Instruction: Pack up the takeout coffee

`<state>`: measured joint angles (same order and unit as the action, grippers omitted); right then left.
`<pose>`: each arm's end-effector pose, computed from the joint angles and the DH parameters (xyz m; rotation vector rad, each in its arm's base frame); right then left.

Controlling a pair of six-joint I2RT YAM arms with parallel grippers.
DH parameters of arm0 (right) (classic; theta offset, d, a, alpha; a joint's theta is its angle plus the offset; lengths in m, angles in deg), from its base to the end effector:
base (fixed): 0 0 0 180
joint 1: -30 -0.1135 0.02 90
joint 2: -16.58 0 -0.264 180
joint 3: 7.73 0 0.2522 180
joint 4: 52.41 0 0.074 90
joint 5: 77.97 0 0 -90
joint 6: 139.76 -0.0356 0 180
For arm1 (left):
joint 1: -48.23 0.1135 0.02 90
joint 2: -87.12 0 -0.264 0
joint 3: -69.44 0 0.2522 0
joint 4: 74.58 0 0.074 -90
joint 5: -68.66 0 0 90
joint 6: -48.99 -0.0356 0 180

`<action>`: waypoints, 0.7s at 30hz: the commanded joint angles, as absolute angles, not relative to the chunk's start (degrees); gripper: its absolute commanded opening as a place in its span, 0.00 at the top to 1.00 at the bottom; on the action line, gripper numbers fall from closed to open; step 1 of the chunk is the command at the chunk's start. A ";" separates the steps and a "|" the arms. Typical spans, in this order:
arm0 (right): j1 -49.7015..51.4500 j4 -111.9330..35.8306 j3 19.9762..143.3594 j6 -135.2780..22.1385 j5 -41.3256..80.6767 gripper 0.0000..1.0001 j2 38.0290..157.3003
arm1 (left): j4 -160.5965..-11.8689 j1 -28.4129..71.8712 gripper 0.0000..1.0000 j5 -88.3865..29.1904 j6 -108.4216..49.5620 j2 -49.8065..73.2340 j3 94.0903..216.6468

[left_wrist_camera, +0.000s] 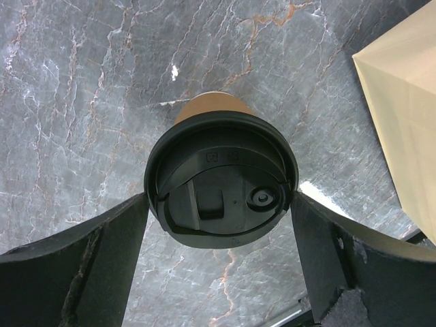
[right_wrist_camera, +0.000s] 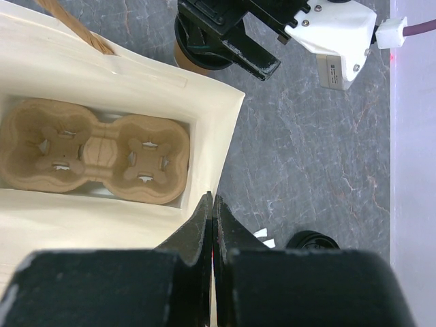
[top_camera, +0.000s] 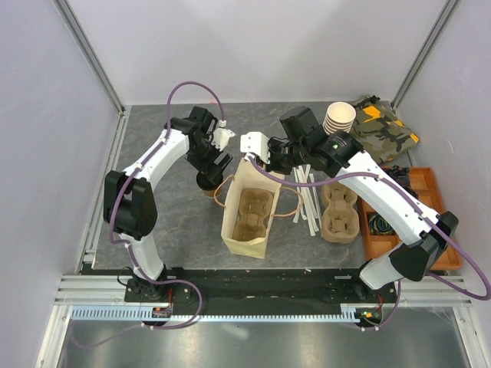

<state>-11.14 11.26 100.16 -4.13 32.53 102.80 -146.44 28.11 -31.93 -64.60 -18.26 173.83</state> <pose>0.2303 0.2178 0.3982 -1.6902 1.5225 0.3702 0.3492 -0.1349 0.2595 1.0890 2.6090 -0.2490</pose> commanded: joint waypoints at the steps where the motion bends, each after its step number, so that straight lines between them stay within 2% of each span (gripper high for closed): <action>1: -11.31 10.57 100.95 -4.67 32.16 1.00 101.40 | -144.41 27.49 0.09 -32.15 -64.12 -18.44 173.73; 21: -11.40 11.71 101.39 -3.96 31.37 1.00 101.93 | -142.83 25.99 0.10 -28.02 -63.42 -16.59 172.76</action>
<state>-11.14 11.64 100.16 -4.09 31.61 102.80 -144.32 26.49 -29.13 -64.60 -18.24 173.11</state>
